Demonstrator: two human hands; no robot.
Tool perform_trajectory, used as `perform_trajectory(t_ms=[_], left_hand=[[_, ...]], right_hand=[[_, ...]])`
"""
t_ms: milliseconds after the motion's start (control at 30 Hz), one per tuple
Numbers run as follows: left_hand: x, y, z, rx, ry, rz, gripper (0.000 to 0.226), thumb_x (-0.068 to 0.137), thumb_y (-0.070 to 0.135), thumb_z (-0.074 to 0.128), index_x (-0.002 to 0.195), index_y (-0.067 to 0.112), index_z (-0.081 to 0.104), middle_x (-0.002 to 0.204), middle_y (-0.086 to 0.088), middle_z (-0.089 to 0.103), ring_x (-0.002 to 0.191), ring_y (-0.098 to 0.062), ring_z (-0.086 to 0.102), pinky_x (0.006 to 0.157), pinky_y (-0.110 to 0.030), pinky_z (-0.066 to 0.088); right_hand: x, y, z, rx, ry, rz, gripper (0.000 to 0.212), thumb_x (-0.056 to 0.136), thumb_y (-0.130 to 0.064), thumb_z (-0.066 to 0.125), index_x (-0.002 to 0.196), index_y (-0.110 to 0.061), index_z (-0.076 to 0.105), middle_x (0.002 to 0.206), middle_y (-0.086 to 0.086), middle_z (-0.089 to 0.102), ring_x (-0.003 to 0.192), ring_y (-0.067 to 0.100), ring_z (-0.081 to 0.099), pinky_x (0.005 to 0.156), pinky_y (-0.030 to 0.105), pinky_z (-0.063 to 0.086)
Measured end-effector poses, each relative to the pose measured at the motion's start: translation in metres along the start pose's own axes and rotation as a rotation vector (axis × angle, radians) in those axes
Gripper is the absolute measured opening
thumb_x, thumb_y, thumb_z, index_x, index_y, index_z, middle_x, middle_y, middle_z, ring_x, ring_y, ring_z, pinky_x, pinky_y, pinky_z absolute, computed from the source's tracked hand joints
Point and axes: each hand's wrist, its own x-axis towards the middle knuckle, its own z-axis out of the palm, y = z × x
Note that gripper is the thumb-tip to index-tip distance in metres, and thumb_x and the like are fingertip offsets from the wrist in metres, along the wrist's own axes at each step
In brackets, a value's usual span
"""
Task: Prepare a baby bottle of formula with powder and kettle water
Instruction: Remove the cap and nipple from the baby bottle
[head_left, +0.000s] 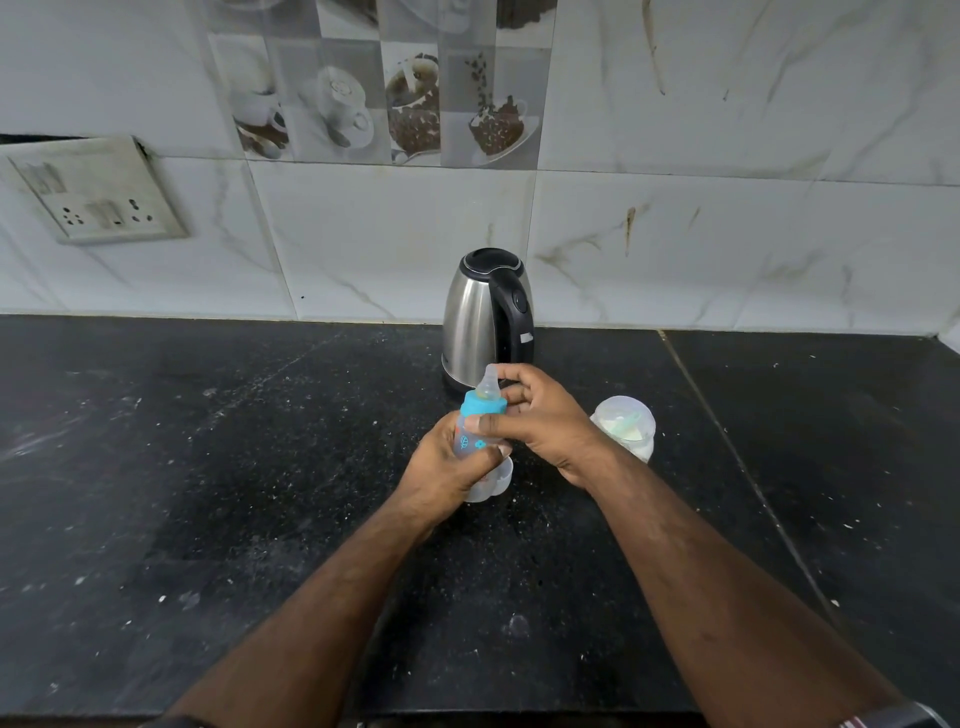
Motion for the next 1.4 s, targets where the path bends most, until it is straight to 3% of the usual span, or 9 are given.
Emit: perform_trajectory(t_ms=[167,267,467,567,700,867,967,1100,1400], left_hand=[[-0.001,-0.001,-0.001,0.005,-0.001,-0.013,0.042,0.091,0.032,0.079,0.129,0.027,0.061,0.113,0.009,0.074,0.096,0.005,0.07,0.068,-0.009,0.053],[-0.001,-0.001,-0.001,0.025,-0.009,-0.007,0.044,0.09,0.035,0.079,0.13,0.03,0.061,0.114,0.013,0.074,0.1,0.005,0.07,0.072,-0.011,0.054],[-0.002,-0.005,-0.005,-0.005,0.036,-0.03,0.04,0.091,0.031,0.08,0.126,0.026,0.062,0.114,0.001,0.075,0.1,-0.011,0.072,0.075,-0.022,0.059],[-0.001,-0.007,-0.011,-0.04,0.106,-0.028,0.031,0.091,0.028,0.08,0.117,0.027,0.064,0.105,-0.001,0.076,0.09,-0.012,0.071,0.082,-0.034,0.062],[0.0,-0.009,-0.017,-0.052,0.146,-0.027,0.026,0.09,0.028,0.081,0.107,0.032,0.062,0.098,0.005,0.074,0.082,-0.004,0.071,0.086,-0.037,0.063],[-0.002,-0.013,-0.02,-0.027,0.163,-0.032,0.028,0.089,0.032,0.081,0.106,0.038,0.059,0.101,0.007,0.074,0.082,0.001,0.072,0.074,-0.023,0.061],[-0.004,-0.016,-0.023,-0.023,0.17,-0.044,0.029,0.088,0.033,0.081,0.105,0.04,0.058,0.1,0.009,0.073,0.089,-0.004,0.072,0.07,-0.02,0.059],[-0.007,-0.018,-0.025,-0.041,0.178,-0.047,0.027,0.088,0.031,0.082,0.103,0.038,0.061,0.086,0.017,0.075,0.077,0.009,0.07,0.059,-0.007,0.051],[-0.009,-0.022,-0.027,-0.03,0.17,-0.065,0.028,0.089,0.027,0.081,0.102,0.038,0.06,0.089,0.015,0.075,0.078,0.01,0.07,0.061,-0.007,0.051]], right_hand=[[0.003,0.001,-0.003,0.087,-0.011,-0.009,0.076,0.068,-0.007,0.079,0.139,-0.024,0.056,0.12,0.003,0.074,0.11,0.018,0.072,0.091,0.033,0.06],[0.001,0.002,-0.001,0.012,-0.037,0.003,0.077,0.071,-0.015,0.09,0.138,-0.026,0.056,0.123,0.003,0.071,0.113,0.018,0.07,0.093,0.037,0.06],[0.004,-0.007,-0.007,0.086,0.223,-0.056,0.054,0.07,-0.015,0.094,0.115,-0.022,0.063,0.108,0.004,0.076,0.088,0.003,0.074,0.071,0.019,0.056],[0.008,-0.01,-0.019,-0.133,0.308,0.003,0.045,0.068,-0.027,0.094,0.104,-0.025,0.066,0.099,-0.003,0.074,0.079,0.001,0.069,0.065,0.019,0.05],[0.009,0.001,-0.023,-0.592,0.19,0.023,0.047,0.069,-0.025,0.088,0.11,-0.03,0.066,0.106,-0.009,0.065,0.095,0.011,0.063,0.07,0.023,0.045],[0.01,0.011,-0.013,-0.897,-0.001,0.011,0.06,0.071,-0.014,0.087,0.124,-0.025,0.061,0.114,-0.006,0.049,0.098,0.013,0.054,0.08,0.023,0.041],[0.011,0.015,-0.006,-0.983,-0.07,-0.007,0.058,0.074,-0.014,0.085,0.127,-0.023,0.062,0.115,-0.006,0.046,0.101,0.014,0.052,0.081,0.025,0.042],[0.015,0.021,0.002,-1.078,-0.132,-0.009,0.06,0.079,-0.019,0.085,0.134,-0.023,0.061,0.12,-0.002,0.051,0.109,0.018,0.056,0.087,0.029,0.048],[0.019,0.036,0.017,-1.085,-0.171,0.04,0.07,0.077,-0.02,0.088,0.139,-0.026,0.057,0.133,-0.003,0.055,0.117,0.018,0.057,0.085,0.028,0.044]])
